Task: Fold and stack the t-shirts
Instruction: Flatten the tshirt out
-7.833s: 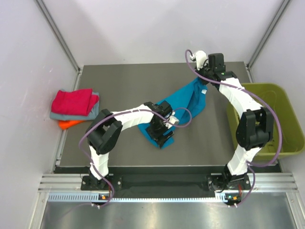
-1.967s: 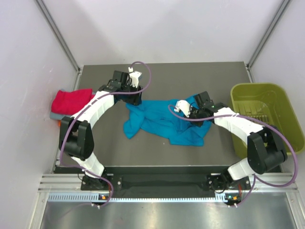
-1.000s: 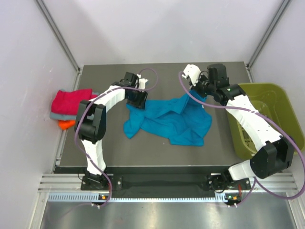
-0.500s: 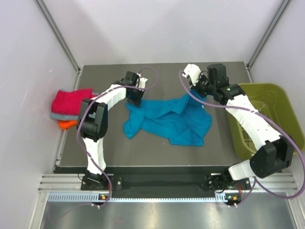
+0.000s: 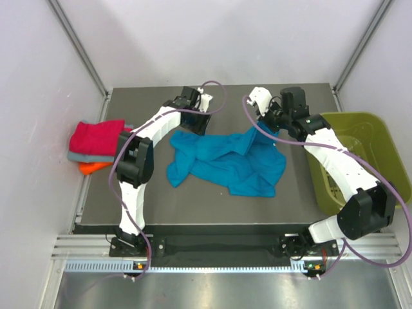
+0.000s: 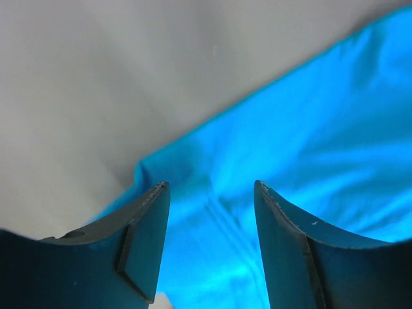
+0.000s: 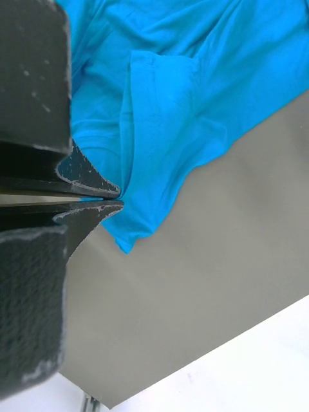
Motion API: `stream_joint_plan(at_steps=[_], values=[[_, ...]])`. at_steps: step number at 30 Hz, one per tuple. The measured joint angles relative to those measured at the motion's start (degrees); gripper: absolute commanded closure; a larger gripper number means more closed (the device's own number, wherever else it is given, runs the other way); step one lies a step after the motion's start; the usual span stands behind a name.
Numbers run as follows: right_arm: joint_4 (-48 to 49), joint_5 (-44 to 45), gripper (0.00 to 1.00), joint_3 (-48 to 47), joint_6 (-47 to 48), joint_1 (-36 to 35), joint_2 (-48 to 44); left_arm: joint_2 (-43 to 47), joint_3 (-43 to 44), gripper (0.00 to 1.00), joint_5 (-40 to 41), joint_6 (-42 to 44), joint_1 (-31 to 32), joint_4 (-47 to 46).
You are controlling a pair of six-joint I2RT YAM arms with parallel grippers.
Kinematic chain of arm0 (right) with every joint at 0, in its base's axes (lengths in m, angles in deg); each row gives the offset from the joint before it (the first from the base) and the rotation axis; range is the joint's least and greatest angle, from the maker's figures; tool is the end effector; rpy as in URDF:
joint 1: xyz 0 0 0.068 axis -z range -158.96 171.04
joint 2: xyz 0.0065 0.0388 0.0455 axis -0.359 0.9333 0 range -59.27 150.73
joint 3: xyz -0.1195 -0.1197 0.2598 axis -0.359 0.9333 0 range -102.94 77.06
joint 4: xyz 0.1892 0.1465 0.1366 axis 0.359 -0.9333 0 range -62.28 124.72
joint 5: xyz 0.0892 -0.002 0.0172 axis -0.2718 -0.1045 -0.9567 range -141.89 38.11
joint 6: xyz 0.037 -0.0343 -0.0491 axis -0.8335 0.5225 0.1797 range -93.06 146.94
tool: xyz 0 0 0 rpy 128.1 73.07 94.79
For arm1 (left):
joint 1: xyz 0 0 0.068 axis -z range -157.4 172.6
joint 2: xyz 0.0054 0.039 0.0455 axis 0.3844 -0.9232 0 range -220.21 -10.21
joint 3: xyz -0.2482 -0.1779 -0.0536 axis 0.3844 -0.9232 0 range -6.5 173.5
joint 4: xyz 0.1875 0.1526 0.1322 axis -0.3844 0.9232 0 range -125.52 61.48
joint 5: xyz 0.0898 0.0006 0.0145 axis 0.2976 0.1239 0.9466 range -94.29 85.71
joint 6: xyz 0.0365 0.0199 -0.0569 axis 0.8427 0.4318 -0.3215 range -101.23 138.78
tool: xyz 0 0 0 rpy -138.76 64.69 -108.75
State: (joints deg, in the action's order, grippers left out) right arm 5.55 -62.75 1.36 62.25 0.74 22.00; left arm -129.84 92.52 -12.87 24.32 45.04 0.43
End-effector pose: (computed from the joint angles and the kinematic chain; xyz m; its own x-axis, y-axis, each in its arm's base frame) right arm 0.3206 0.1302 0.3724 -0.1553 -0.6627 -0.7326 -0.7053 0.5936 -0.3874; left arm 0.4645 -0.2011 0.2316 -0.7238 0.4023 -0.5606 0.5259 0.8476 -0.0707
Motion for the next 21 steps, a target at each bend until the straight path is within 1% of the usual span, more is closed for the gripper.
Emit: stream_joint_plan(at_steps=[4,10,12,13,14,15,16,21], values=[[0.11,-0.24,1.00,0.87,-0.02,0.61,0.00,-3.89,3.82,0.43,2.40,0.55,1.49,0.13],[0.35,-0.42,1.00,1.11,-0.17,1.33,0.00,-7.54,3.67,0.44,6.03,0.63,2.08,1.70],[0.39,-0.44,1.00,1.11,-0.44,1.49,0.00,-7.50,3.41,0.52,7.67,0.68,1.97,2.67],[0.46,-0.50,1.00,1.11,-0.50,1.60,0.00,-7.50,3.41,0.59,8.24,0.68,1.92,2.89],[0.48,-0.61,1.00,1.14,-0.61,1.62,0.00,-7.50,3.41,0.78,8.70,0.79,1.86,3.15],[0.48,-0.66,1.00,1.18,-0.72,1.68,0.00,-7.41,3.26,0.90,9.14,0.52,1.75,3.34],[0.52,-0.79,1.00,1.25,-0.90,1.68,0.00,-7.08,2.64,0.99,9.57,0.68,1.66,3.26],[0.90,-1.16,1.00,1.57,-1.42,1.68,0.00,-3.96,0.09,1.00,11.26,1.11,1.31,4.20]])
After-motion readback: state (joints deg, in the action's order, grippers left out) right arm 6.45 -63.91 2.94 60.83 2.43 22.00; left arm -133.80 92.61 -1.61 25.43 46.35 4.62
